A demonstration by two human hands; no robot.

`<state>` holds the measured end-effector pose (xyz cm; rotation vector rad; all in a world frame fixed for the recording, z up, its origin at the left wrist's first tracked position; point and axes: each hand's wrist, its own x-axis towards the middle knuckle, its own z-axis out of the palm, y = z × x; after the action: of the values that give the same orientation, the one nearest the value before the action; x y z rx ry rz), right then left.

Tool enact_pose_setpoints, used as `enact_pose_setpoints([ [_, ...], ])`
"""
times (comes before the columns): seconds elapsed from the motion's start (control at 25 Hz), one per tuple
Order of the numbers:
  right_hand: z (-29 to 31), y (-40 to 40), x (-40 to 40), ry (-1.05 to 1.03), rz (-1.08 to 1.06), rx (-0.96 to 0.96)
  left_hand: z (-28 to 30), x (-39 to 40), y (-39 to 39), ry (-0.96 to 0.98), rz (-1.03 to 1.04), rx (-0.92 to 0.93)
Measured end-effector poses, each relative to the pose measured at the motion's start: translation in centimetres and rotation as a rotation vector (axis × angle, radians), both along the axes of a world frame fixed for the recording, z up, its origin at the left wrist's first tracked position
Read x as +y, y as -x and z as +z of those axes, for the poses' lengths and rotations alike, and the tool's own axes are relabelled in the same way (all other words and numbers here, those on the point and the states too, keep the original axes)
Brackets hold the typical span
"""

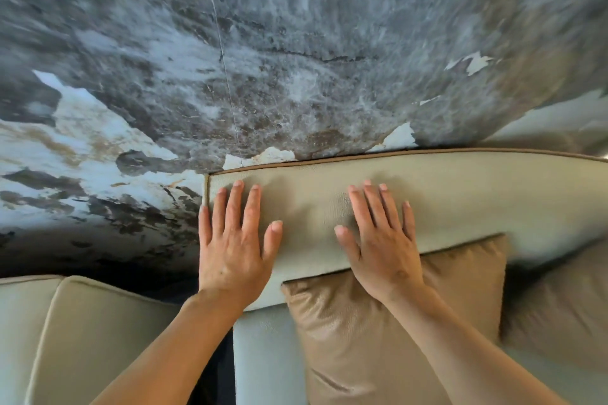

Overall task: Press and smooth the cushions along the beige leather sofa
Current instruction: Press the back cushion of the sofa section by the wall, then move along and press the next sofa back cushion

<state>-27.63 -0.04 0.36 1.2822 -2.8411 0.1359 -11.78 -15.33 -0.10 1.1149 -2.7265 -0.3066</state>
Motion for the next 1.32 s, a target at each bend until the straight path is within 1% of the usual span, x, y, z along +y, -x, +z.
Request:
enact_pose_setpoints([
  [0.04,1.3,-1.0,0.5,0.005,-0.007,-0.003,1.1,0.0,-0.9,-0.015,-0.021,-0.005],
  [0.2,8.4,-6.9,3.6,0.098,0.003,0.033,7.8,1.7,-6.5,0.101,-0.054,0.031],
  [0.32,14.6,-11.5,6.8,0.188,0.018,0.114,13.3,4.7,-11.9,0.137,-0.030,0.051],
  [0.52,25.8,-21.4,16.4,0.331,0.076,0.201,24.3,14.4,-23.5,0.221,0.032,0.094],
  [0.68,31.5,-28.6,23.1,0.386,0.114,0.237,30.8,22.0,-31.0,0.305,0.077,0.136],
  [0.8,33.9,-33.5,26.4,0.431,0.156,0.235,33.7,25.6,-36.6,0.362,0.118,0.143],
  [0.92,35.2,-36.6,27.5,0.478,0.195,0.217,35.9,27.0,-40.8,0.416,0.162,0.154],
  [1.04,36.2,-38.8,27.2,0.531,0.229,0.229,37.3,27.5,-44.0,0.483,0.186,0.175],
  [1.16,36.4,-41.4,25.9,0.581,0.257,0.215,37.6,26.9,-47.3,0.527,0.206,0.171],
  [1.32,35.5,-46.2,22.3,0.564,0.315,0.215,37.0,24.3,-53.6,0.547,0.237,0.151],
])
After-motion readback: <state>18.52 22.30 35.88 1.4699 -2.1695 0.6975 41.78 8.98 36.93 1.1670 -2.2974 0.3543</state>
